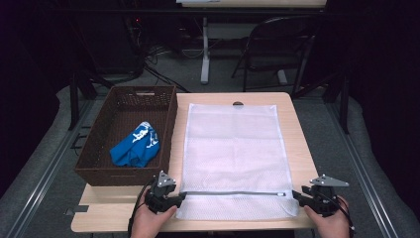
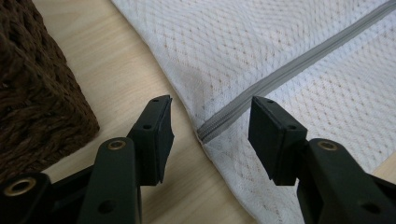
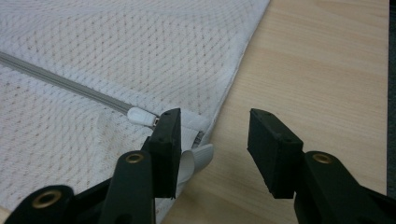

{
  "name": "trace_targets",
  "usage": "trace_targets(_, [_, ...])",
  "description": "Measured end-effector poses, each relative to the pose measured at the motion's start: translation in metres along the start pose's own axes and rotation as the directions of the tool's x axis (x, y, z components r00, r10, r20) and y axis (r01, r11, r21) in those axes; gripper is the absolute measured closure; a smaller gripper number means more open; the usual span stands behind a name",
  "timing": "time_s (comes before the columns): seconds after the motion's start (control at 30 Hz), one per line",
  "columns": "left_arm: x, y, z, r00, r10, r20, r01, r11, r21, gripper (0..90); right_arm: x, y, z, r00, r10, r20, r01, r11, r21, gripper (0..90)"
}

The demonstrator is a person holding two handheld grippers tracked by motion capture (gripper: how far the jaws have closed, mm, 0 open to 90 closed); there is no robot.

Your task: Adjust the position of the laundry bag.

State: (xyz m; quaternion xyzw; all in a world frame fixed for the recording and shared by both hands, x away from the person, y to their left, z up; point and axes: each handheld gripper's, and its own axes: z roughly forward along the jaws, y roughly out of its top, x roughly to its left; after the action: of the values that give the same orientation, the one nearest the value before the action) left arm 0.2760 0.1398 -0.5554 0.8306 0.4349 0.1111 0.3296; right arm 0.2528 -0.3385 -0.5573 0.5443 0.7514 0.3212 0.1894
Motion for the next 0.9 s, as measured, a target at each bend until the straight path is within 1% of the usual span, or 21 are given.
trace_targets(0.03, [0.000,0.000,0.000,1.0000,0.005,0.001,-0.005,1.0000,-0.002,50.1,-0.001,0.000,0.000,1.0000,-0.002,0.002,0.002,1.000,-0.002,53.2])
trace_targets(0.07, [0.000,0.001,0.000,1.0000,0.001,0.001,-0.001,1.0000,-0.008,50.4,-0.002,0.000,0.000,1.0000,0.001,0.003,-0.001,1.000,-0.009,52.9])
trace_targets(0.17, [-0.001,0.001,-0.001,0.9999,0.004,0.015,-0.004,0.9999,-0.011,50.8,-0.003,0.000,-0.001,0.9999,0.010,0.007,-0.010,1.000,-0.011,51.7])
trace_targets(0.27, [0.000,0.002,-0.002,0.9998,0.009,0.017,-0.009,0.9998,-0.019,50.8,-0.004,0.001,-0.001,0.9999,0.010,0.012,-0.010,1.000,-0.016,51.1])
trace_targets(0.33, [0.001,0.003,-0.002,0.9998,0.001,0.020,0.000,0.9996,-0.028,50.8,-0.004,0.001,-0.002,0.9998,0.010,0.017,-0.010,1.000,-0.010,50.9])
trace_targets(0.4, [0.002,0.003,-0.002,0.9995,-0.005,0.032,0.006,0.9996,-0.029,51.1,-0.003,0.002,-0.003,0.9998,0.011,0.015,-0.011,1.000,-0.007,50.9])
trace_targets(0.53, [0.006,0.004,-0.003,0.9989,-0.022,0.042,0.024,0.9990,-0.039,51.2,-0.002,0.004,-0.005,0.9997,0.001,0.024,-0.001,1.000,-0.015,50.5])
trace_targets(0.63, [0.008,0.006,-0.005,0.9968,-0.051,0.061,0.054,0.9978,-0.039,52.7,-0.001,0.006,-0.008,0.9997,0.009,0.021,-0.008,1.000,-0.024,50.0])
trace_targets(0.67, [0.008,0.007,-0.006,0.9960,-0.059,0.066,0.062,0.9975,-0.034,54.7,0.000,0.007,-0.009,0.9997,0.014,0.022,-0.014,1.000,-0.022,48.2])
trace_targets(0.7, [0.008,0.007,-0.006,0.9960,-0.059,0.066,0.062,0.9975,-0.034,54.7,0.000,0.007,-0.009,0.9997,0.014,0.022,-0.014,1.000,-0.022,48.2])
trace_targets(0.73, [0.007,0.010,-0.009,0.9961,-0.063,0.062,0.066,0.9969,-0.042,54.7,0.001,0.009,-0.010,0.9996,0.026,0.015,-0.025,0.999,-0.024,45.3])
trace_targets(0.77, [0.008,0.011,-0.010,0.9962,-0.057,0.066,0.060,0.9974,-0.039,54.7,0.001,0.009,-0.010,0.9996,0.025,0.016,-0.024,0.999,-0.022,44.4])
trace_targets(0.8, [0.007,0.012,-0.011,0.9957,-0.063,0.067,0.066,0.9967,-0.046,54.7,0.002,0.009,-0.010,0.9995,0.027,0.017,-0.026,0.999,-0.018,43.4])
trace_targets(0.87, [0.007,0.014,-0.013,0.9953,-0.052,0.082,0.056,0.9973,-0.046,55.0,0.004,0.010,-0.011,0.9993,0.034,0.013,-0.034,0.999,-0.019,37.8])
trace_targets(0.9, [0.007,0.015,-0.013,0.9954,-0.054,0.080,0.058,0.9971,-0.049,55.0,0.005,0.010,-0.012,0.9998,0.019,-0.001,-0.019,1.000,-0.020,34.4])
